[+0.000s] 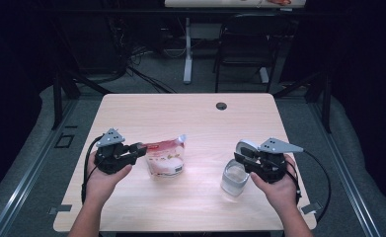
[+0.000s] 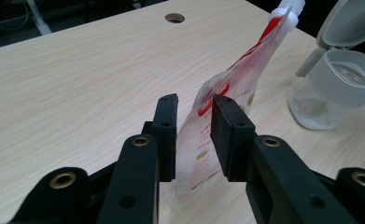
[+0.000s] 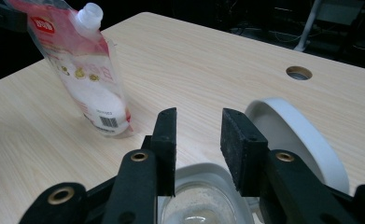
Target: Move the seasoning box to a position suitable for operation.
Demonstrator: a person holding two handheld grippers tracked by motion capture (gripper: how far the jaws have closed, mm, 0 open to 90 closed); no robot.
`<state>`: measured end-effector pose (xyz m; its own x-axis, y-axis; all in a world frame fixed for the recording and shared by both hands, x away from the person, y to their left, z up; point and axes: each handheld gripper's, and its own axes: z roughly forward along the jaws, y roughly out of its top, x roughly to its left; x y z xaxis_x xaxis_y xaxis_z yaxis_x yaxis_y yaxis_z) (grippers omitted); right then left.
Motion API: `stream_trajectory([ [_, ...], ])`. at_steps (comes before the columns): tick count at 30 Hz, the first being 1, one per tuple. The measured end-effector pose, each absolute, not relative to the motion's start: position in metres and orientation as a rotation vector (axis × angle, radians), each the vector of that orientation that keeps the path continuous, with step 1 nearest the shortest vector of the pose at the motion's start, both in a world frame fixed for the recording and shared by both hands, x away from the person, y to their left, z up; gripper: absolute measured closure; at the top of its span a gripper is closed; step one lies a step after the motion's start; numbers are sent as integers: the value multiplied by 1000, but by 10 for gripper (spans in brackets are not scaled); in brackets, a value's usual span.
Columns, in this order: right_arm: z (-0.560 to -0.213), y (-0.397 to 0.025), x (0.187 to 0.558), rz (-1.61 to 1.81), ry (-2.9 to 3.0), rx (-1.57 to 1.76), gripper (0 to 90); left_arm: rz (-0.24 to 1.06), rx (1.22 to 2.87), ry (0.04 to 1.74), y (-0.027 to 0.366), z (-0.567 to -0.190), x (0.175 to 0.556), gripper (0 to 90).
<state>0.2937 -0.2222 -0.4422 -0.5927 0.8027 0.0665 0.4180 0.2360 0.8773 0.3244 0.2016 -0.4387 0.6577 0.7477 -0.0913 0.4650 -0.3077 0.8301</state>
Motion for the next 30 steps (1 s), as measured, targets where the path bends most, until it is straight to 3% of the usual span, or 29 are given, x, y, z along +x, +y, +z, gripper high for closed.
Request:
stream_trajectory([
  [10, -438, -202, 301, 1327, 2145, 1084, 643, 356, 1941, 909, 208, -443, 324, 761],
  [14, -438, -191, 308, 1336, 2156, 1048, 573, 368, 1941, 898, 208, -444, 323, 768],
  [30, -447, -154, 335, 1402, 2264, 1016, 590, 353, 1936, 895, 209, -445, 325, 780],
])
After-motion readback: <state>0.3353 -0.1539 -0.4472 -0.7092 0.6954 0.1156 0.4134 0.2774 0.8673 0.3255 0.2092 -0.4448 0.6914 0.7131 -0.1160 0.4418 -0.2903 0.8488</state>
